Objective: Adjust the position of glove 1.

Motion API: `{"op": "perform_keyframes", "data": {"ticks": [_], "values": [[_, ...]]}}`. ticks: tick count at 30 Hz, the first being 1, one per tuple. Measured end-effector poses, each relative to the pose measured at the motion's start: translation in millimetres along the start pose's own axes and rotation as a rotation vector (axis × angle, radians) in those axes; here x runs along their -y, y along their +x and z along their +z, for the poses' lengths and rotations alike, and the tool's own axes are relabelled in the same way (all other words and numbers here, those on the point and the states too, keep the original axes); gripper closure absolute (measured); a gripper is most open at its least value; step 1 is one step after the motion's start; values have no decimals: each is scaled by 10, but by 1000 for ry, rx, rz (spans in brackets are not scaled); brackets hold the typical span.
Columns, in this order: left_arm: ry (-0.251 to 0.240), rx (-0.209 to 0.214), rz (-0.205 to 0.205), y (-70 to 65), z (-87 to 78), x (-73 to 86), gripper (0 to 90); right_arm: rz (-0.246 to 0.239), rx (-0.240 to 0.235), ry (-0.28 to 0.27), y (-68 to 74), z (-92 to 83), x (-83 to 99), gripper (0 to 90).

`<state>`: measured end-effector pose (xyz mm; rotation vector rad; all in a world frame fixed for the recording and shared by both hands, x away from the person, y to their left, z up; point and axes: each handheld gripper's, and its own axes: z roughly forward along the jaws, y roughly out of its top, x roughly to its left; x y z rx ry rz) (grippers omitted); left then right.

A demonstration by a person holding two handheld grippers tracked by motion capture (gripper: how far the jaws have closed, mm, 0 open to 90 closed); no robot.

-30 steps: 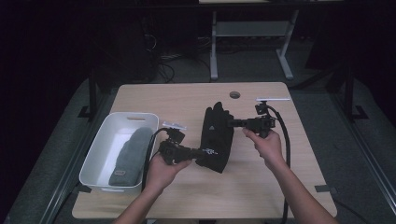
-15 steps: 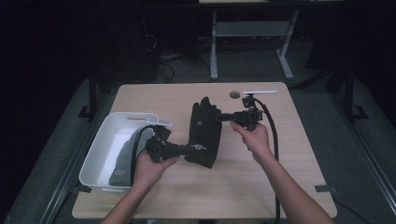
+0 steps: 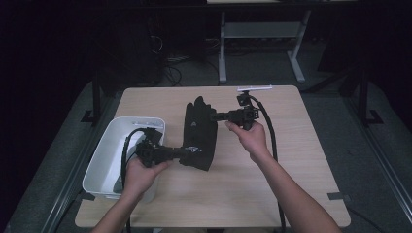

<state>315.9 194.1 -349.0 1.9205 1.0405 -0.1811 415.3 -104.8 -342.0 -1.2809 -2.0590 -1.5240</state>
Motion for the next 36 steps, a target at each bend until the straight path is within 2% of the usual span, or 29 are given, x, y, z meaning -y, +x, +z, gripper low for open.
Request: {"op": "perform_keyframes", "data": {"ticks": [3,15,30,36], "values": [[-11,5,2,-1,-34,2,798,-3,-5,5,23,35,-29,739],[-32,-17,-2,63,-272,8,800,-28,-22,8,163,196,-123,739],[-65,-46,-37,207,-546,92,801,-62,-29,31,394,455,-239,739],[-70,-57,-42,239,-619,111,801,-64,-34,36,438,538,-261,740]]}}
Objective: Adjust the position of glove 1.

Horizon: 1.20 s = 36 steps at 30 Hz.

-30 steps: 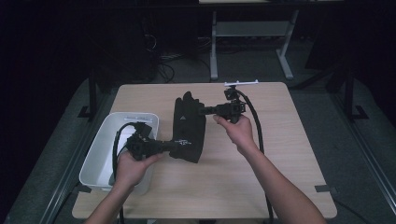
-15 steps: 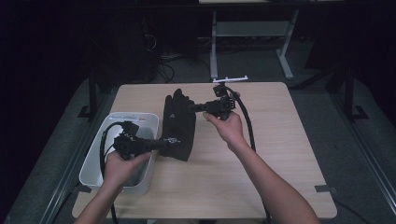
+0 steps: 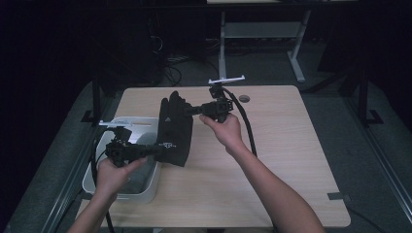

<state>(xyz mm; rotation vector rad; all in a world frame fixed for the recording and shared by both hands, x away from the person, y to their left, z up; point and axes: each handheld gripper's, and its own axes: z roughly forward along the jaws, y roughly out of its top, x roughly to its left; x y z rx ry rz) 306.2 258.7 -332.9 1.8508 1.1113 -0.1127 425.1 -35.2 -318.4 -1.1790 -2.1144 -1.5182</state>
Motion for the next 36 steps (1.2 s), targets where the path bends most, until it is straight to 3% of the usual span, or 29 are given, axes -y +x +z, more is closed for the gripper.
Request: {"op": "perform_keyframes", "data": {"ticks": [22,36], "values": [[-27,-37,-18,163,-364,42,802,-21,-26,15,214,370,-142,739],[-50,-48,-60,316,-597,145,803,-7,-64,27,311,648,-152,739]]}}
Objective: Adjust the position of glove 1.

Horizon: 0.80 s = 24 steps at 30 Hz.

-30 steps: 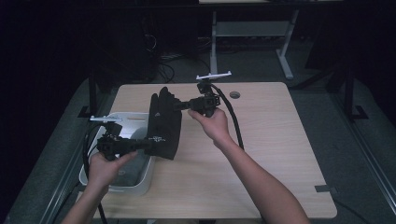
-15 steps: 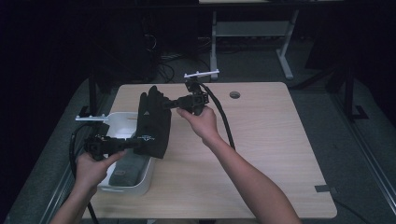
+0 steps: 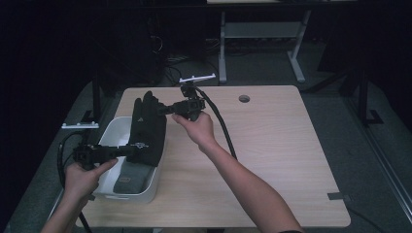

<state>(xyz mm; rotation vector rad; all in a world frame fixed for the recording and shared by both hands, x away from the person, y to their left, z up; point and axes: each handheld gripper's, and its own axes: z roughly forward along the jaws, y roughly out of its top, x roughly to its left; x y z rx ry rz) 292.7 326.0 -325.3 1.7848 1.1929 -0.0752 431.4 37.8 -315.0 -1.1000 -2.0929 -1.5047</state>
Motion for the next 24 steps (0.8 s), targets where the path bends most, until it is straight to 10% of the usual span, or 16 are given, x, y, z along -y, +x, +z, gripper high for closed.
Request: {"op": "perform_keyframes", "data": {"ticks": [24], "values": [[-11,-43,-67,326,-319,238,803,5,-26,46,69,540,64,739]]}}
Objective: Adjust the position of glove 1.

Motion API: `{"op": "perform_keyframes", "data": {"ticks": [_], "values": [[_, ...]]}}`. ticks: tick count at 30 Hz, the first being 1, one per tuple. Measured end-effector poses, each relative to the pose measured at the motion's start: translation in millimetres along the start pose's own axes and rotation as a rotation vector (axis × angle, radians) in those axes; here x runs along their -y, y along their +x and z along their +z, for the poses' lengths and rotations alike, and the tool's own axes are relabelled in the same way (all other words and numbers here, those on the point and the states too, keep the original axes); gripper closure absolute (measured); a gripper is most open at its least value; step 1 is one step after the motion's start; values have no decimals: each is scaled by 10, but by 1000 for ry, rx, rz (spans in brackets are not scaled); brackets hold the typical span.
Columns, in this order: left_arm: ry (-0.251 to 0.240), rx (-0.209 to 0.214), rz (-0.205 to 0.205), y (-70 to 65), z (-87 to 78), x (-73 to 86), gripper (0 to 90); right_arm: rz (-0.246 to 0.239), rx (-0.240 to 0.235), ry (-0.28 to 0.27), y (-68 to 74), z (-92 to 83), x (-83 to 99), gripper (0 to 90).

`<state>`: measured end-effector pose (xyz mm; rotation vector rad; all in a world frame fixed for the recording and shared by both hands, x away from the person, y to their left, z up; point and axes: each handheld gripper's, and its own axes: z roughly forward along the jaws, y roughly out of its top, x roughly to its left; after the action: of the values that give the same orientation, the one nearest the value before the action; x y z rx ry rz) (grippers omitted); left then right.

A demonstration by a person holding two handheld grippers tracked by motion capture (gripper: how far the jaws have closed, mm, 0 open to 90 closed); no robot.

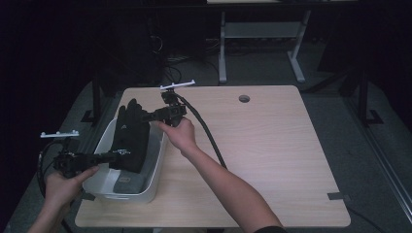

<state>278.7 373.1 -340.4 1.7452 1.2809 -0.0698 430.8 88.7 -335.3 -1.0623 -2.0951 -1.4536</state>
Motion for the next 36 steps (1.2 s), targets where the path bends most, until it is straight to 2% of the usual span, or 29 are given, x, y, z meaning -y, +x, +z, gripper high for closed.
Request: {"op": "perform_keyframes", "data": {"ticks": [4,16,36], "values": [[7,-2,1,32,0,29,803,2,0,1,-10,45,17,739],[33,-7,-29,153,7,159,803,24,-1,30,-109,246,153,739],[86,-1,-66,287,92,342,800,60,16,84,-290,439,380,736]]}}
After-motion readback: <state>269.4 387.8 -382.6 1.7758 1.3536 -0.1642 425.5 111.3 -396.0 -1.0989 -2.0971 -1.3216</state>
